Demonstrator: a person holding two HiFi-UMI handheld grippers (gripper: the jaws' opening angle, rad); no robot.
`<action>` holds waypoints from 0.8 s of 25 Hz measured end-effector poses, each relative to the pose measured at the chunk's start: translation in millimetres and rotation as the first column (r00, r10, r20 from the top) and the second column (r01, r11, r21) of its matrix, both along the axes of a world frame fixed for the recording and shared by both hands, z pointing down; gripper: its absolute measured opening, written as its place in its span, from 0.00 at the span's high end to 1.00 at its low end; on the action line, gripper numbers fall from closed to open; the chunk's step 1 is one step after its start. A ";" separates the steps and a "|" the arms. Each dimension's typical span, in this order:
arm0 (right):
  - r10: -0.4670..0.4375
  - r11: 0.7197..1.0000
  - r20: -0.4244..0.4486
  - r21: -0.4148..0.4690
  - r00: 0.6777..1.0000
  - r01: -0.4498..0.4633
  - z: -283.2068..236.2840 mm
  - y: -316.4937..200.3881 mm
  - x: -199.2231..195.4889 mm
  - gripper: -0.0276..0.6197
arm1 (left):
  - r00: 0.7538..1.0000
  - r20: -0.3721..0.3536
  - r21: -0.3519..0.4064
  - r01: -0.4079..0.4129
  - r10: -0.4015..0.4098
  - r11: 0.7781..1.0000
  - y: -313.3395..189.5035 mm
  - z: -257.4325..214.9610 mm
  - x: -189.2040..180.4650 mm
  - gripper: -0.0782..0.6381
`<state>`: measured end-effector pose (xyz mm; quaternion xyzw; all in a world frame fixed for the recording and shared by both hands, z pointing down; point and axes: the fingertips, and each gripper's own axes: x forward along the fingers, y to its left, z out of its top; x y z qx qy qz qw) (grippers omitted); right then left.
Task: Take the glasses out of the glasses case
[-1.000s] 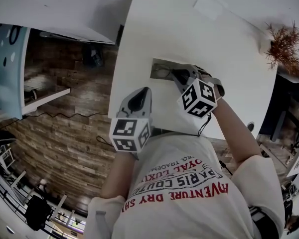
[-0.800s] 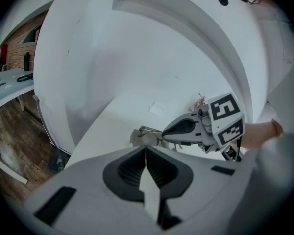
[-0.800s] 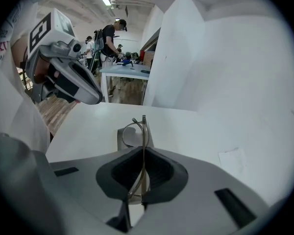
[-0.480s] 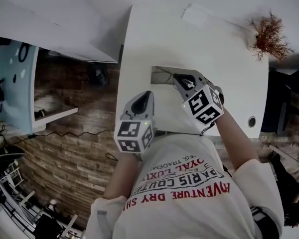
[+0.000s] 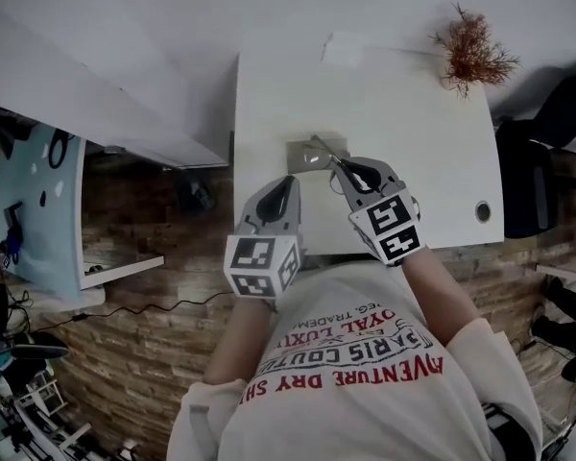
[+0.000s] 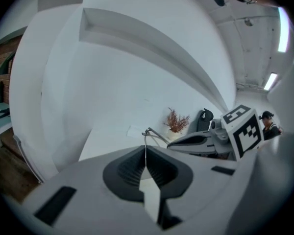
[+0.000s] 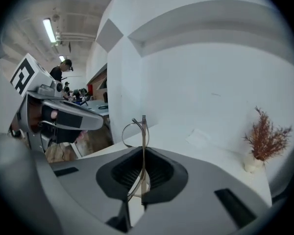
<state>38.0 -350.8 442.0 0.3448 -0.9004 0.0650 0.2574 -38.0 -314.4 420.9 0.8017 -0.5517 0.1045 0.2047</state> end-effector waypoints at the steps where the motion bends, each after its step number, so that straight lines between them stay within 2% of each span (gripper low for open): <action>1: 0.028 1.000 0.025 0.005 0.999 -0.028 -3.8 4.1 3.0 0.92 | 1.000 0.008 0.017 -0.011 0.011 1.000 1.9 -5.1 2.6 0.88; 5: 0.129 0.991 0.111 0.018 0.985 -0.132 -17.5 19.0 13.0 0.92 | 0.998 0.028 0.065 -0.058 0.056 0.996 7.1 -18.4 9.4 0.88; 9: 0.182 0.981 0.173 0.031 0.968 -0.190 -25.6 36.8 17.4 0.92 | 0.997 0.023 0.079 -0.075 0.074 0.994 17.6 -22.0 11.2 0.88; 15: 0.219 0.968 0.197 0.080 0.956 -0.239 -34.7 47.3 18.9 0.92 | 0.997 0.014 0.092 -0.083 0.082 0.992 27.4 -25.5 11.3 0.88; 20: 0.237 0.965 0.213 0.066 0.948 -0.256 -34.5 51.2 19.8 0.92 | 0.996 0.012 0.095 -0.090 0.089 0.991 31.4 -27.3 10.9 0.88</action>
